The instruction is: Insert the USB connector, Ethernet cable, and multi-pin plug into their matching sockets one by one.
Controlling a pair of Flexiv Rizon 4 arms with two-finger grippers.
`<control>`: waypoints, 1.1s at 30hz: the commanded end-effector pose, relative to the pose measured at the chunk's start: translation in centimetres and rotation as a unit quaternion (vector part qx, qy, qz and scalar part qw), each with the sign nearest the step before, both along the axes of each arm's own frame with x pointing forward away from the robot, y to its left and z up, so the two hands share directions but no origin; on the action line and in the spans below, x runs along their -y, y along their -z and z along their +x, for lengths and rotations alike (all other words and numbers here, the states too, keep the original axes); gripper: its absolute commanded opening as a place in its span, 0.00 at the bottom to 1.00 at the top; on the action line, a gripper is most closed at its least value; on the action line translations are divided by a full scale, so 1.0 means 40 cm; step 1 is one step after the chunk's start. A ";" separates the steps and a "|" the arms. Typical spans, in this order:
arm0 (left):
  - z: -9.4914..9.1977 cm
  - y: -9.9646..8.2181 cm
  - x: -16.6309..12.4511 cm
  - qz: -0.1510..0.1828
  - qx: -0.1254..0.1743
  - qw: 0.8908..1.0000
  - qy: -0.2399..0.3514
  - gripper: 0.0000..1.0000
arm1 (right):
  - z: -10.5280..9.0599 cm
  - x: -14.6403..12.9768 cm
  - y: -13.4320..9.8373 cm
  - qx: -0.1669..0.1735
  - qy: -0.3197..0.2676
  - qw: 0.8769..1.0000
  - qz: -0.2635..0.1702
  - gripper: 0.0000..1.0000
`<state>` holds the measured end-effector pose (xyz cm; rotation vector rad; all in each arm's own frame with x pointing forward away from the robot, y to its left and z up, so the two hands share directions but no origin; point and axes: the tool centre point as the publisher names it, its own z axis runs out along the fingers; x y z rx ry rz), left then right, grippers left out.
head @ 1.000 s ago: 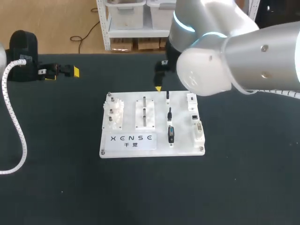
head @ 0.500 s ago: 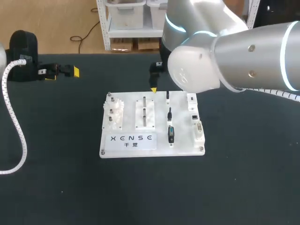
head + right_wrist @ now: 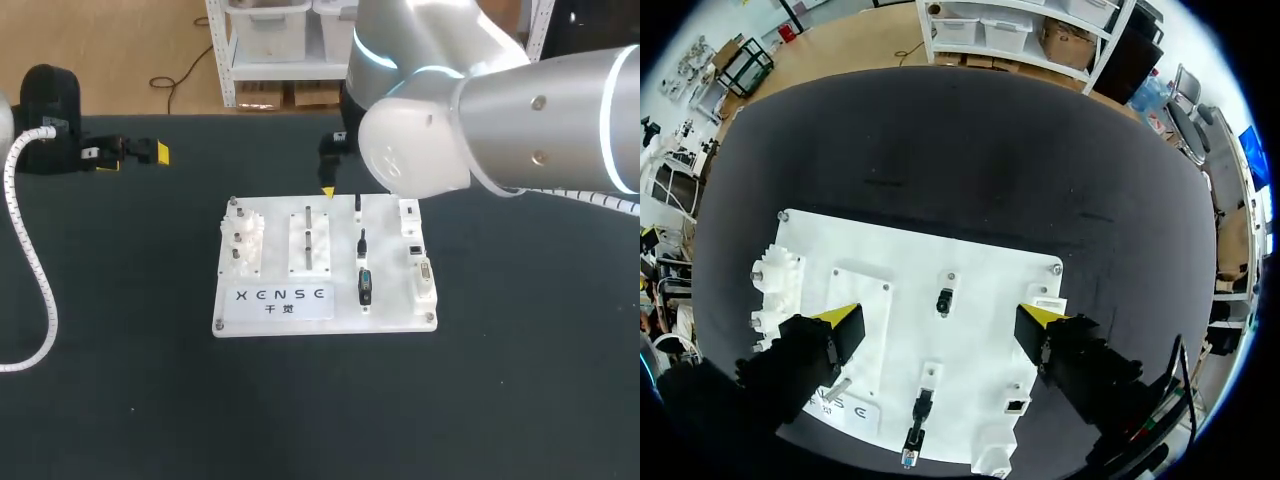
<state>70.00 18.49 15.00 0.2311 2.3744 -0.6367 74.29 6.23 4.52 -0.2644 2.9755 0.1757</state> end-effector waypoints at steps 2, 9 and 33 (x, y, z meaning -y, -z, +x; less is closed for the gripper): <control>0.000 0.000 0.000 0.000 0.000 1.000 0.000 1.00 | -0.003 0.002 -0.001 0.001 0.000 1.000 0.000 1.00; 0.000 0.000 0.000 0.000 0.000 1.000 0.000 1.00 | -0.003 0.002 -0.001 0.001 0.000 1.000 0.000 1.00; 0.000 0.000 0.000 0.000 0.000 1.000 0.000 1.00 | 0.000 0.008 0.005 -0.002 0.019 1.000 -0.011 1.00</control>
